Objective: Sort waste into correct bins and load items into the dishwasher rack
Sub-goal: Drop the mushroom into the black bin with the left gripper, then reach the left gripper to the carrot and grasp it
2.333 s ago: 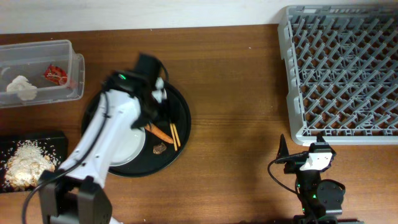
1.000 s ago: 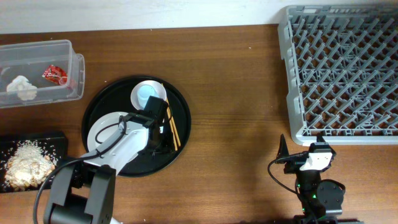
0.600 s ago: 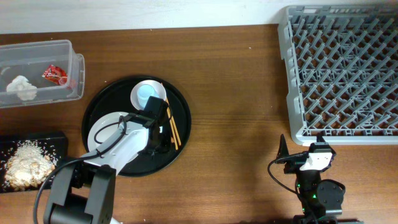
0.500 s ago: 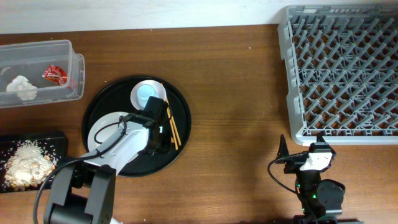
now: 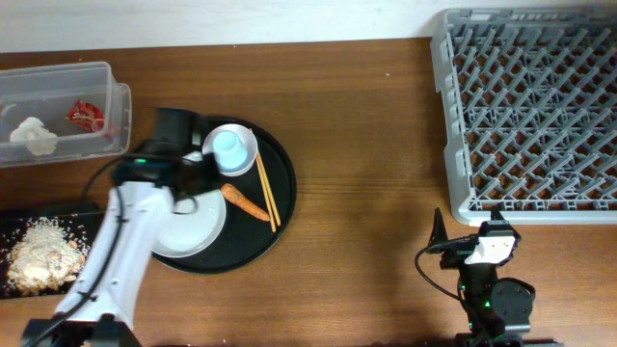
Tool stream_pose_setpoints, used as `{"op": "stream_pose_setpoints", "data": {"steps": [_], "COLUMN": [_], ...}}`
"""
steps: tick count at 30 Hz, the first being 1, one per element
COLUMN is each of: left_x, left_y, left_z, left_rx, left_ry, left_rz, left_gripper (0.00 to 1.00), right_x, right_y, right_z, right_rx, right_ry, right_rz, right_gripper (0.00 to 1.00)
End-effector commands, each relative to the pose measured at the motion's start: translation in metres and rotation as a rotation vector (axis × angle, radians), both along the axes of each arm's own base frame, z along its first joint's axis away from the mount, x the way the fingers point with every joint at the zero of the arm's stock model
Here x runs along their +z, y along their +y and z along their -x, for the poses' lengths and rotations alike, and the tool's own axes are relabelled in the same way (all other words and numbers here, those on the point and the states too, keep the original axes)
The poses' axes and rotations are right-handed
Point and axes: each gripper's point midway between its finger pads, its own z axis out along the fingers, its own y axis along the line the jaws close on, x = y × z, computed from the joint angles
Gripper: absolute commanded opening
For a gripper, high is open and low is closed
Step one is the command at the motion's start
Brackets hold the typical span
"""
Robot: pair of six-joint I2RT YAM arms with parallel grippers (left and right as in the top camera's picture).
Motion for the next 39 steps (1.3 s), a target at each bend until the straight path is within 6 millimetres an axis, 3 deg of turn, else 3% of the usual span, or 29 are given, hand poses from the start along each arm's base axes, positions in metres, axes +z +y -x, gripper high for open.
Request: {"op": "stream_pose_setpoints", "data": {"steps": [1,4,7,9,13,19,20,22,25,29,32,35,37,38,39], "left_x": [0.021,0.030,0.027,0.012,-0.030,-0.053,-0.054,-0.054,-0.055,-0.056,-0.045,-0.013,0.008,0.011,0.010], "left_y": [0.077,0.153,0.213,0.256,0.305,0.336,0.338,0.340,0.336,0.312,0.288,0.241,0.191,0.172,0.138], "left_z": [-0.015,-0.011,0.013,0.040,0.083,0.115,0.118,0.119,0.114,0.088,0.059,0.023,0.003,-0.002,-0.005], "left_rx": [0.237,0.540,0.725,0.859,1.022,1.135,1.141,1.147,1.133,1.028,0.910,0.733,0.583,0.541,0.483], "left_ry": [-0.107,-0.191,-0.198,-0.146,-0.016,0.035,0.038,0.035,0.023,-0.026,-0.103,-0.213,-0.222,-0.198,-0.129], "left_rz": [-0.012,0.027,0.014,-0.045,-0.082,-0.070,-0.069,-0.070,-0.038,0.147,0.326,0.580,0.728,0.761,0.789], "left_gripper": [0.43,0.43,0.42,0.43,0.43,0.43,0.44,0.60,0.66,0.72,0.72,0.72,0.72,0.72,0.72], "right_x": [-0.002,-0.002,-0.002,-0.002,-0.002,-0.002,-0.002,-0.002,-0.002,-0.002,-0.002,-0.002,-0.002,-0.002,-0.002], "right_y": [-0.003,-0.003,-0.003,-0.003,-0.003,-0.003,-0.003,-0.003,-0.003,-0.003,-0.003,-0.003,-0.003,-0.003,-0.003], "right_z": [0.000,0.000,0.000,0.000,0.000,0.000,0.000,0.000,0.000,0.000,0.000,0.000,0.000,0.000,0.000], "right_rx": [-0.015,-0.015,-0.015,-0.015,-0.015,-0.015,-0.015,-0.015,-0.015,-0.015,-0.015,-0.015,-0.015,-0.015,-0.015], "right_ry": [0.005,0.005,0.005,0.005,0.005,0.005,0.005,0.005,0.005,0.005,0.005,0.005,0.005,0.005,0.005], "right_rz": [0.004,0.004,0.004,0.004,0.004,0.004,0.004,0.004,0.004,0.004,0.004,0.004,0.004,0.004,0.004], "right_gripper": [0.98,0.98,0.98,0.98,0.98,0.98,0.98,0.98,0.98,0.98,0.98,0.98,0.99,0.98,0.99]}}
